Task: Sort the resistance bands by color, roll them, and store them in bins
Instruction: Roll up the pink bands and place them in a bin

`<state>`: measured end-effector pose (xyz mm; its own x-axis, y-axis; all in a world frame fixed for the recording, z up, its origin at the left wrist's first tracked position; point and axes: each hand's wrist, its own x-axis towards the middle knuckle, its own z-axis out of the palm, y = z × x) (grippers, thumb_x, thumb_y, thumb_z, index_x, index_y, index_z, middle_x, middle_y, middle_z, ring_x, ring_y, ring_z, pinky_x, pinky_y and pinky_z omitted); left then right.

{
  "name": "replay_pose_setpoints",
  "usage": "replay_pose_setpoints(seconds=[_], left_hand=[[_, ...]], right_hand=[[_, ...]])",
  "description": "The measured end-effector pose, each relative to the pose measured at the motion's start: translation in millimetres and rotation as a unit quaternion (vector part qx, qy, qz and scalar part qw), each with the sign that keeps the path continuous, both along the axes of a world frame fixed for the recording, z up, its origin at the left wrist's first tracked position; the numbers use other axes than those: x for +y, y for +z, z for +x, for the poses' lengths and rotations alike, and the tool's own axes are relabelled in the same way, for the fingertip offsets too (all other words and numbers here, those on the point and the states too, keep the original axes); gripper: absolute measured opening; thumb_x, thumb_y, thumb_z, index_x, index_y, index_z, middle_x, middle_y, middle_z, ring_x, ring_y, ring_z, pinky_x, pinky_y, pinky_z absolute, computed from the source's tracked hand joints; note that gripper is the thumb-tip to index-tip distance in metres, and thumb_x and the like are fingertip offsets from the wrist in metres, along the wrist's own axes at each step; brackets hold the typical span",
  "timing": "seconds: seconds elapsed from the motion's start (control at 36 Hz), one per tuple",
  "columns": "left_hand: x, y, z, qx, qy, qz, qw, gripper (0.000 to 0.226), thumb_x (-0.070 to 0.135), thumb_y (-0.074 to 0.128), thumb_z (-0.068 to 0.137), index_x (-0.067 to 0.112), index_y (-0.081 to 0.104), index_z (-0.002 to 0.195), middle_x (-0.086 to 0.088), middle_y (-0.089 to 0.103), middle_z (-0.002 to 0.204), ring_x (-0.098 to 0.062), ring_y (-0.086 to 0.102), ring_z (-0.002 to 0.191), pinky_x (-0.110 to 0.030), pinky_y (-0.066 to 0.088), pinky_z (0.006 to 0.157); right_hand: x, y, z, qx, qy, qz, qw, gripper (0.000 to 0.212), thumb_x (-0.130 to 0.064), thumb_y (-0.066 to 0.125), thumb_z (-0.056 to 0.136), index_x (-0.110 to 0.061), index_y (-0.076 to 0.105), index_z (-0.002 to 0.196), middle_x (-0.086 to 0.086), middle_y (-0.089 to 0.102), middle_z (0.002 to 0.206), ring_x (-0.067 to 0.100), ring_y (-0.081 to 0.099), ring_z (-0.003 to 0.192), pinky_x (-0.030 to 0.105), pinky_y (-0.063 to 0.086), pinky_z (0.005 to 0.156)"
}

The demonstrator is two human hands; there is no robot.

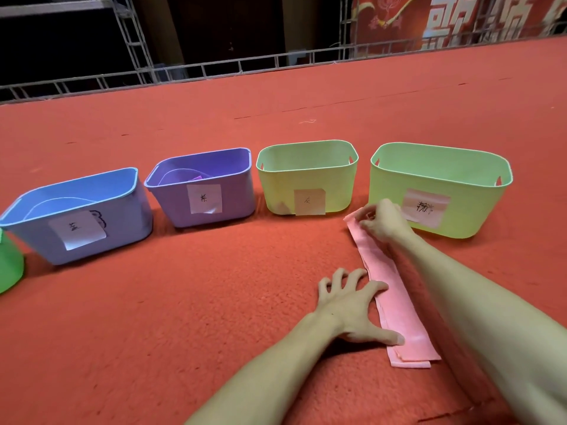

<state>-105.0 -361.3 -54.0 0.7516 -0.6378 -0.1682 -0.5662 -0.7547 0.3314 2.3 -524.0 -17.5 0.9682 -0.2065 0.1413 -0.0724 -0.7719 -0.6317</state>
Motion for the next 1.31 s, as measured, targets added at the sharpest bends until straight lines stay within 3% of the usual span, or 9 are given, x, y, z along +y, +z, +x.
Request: replay_pose_setpoints(seconds=[0.14,0.44,0.53,0.64,0.81,1.0,1.11,1.19,1.31], left_hand=[[2,-2,-3,0.002,0.023,-0.064,0.998,0.081,0.068,0.066,0.070,0.044,0.032,0.139,0.004,0.019,0.154,-0.026,0.009,0.141,-0.048,0.006,0.112],[2,9,-6,0.092,0.147,-0.304,0.937,0.077,0.030,0.070,0.077,0.047,0.025,0.137,0.010,0.049,0.141,-0.023,0.045,0.130,-0.040,0.034,0.107],[9,16,-10,0.125,0.159,-0.370,0.907,0.076,0.017,0.070,0.078,0.044,0.030,0.136,0.004,0.056,0.127,-0.018,0.057,0.105,-0.026,0.045,0.092],[24,25,-14,0.131,0.155,-0.432,0.879,0.077,0.009,0.064,0.073,0.059,0.031,0.122,-0.005,0.059,0.110,-0.019,0.058,0.081,-0.034,0.053,0.078],[67,41,-22,0.117,0.124,-0.430,0.886,0.081,0.011,0.049,0.061,0.048,0.034,0.131,0.005,0.051,0.129,-0.020,0.059,0.090,-0.032,0.053,0.072],[143,50,-36,0.157,0.088,-0.398,0.899,0.082,-0.015,0.059,0.078,0.023,0.032,0.144,-0.007,0.052,0.112,0.000,0.053,0.056,-0.011,0.042,0.052],[192,52,-44,0.186,0.117,-0.378,0.899,0.091,-0.013,0.067,0.075,0.028,0.029,0.147,-0.010,0.060,0.094,-0.009,0.056,0.063,-0.028,0.051,0.063],[223,47,-49,0.219,0.145,-0.388,0.884,0.090,-0.009,0.070,0.076,0.029,0.030,0.147,-0.010,0.061,0.087,-0.016,0.058,0.072,-0.036,0.053,0.073],[254,38,-57,0.267,0.191,-0.391,0.860,0.090,-0.009,0.069,0.076,0.032,0.030,0.147,-0.008,0.061,0.080,-0.014,0.059,0.064,-0.027,0.051,0.063]], right_hand=[[5,27,-10,-0.054,0.021,0.015,0.998,0.023,0.001,0.064,0.080,-0.018,0.077,0.081,-0.009,0.072,0.086,0.004,0.063,0.077,0.010,0.043,0.063],[19,88,-37,-0.149,0.071,0.170,0.971,0.022,0.006,0.067,0.082,-0.011,0.073,0.093,-0.003,0.064,0.070,0.007,0.056,0.061,0.027,0.050,0.060],[25,101,-44,-0.171,0.062,0.196,0.964,0.019,0.006,0.068,0.082,-0.005,0.072,0.097,0.000,0.063,0.072,0.004,0.055,0.054,0.028,0.052,0.058],[37,119,-52,-0.189,0.066,0.193,0.961,0.019,0.007,0.068,0.081,-0.004,0.072,0.096,0.003,0.061,0.071,-0.002,0.051,0.047,0.021,0.050,0.052],[70,140,-56,-0.199,0.065,0.183,0.961,0.020,0.006,0.069,0.081,-0.007,0.072,0.096,-0.003,0.064,0.071,0.002,0.056,0.050,0.020,0.052,0.053],[123,131,-49,-0.174,0.075,0.150,0.970,0.025,0.006,0.071,0.077,-0.017,0.074,0.089,0.001,0.069,0.082,0.016,0.063,0.067,0.040,0.060,0.067],[163,108,-36,-0.149,0.078,0.148,0.975,0.022,0.006,0.072,0.075,-0.013,0.075,0.086,0.005,0.070,0.078,0.021,0.065,0.068,0.049,0.059,0.068],[195,88,-25,-0.133,0.084,0.142,0.977,0.020,0.003,0.073,0.075,-0.013,0.076,0.086,0.003,0.071,0.075,0.015,0.067,0.066,0.033,0.059,0.065],[239,58,-15,-0.122,0.111,0.137,0.977,0.022,0.004,0.075,0.073,-0.014,0.076,0.085,-0.012,0.062,0.062,-0.002,0.052,0.051,0.023,0.046,0.057]])
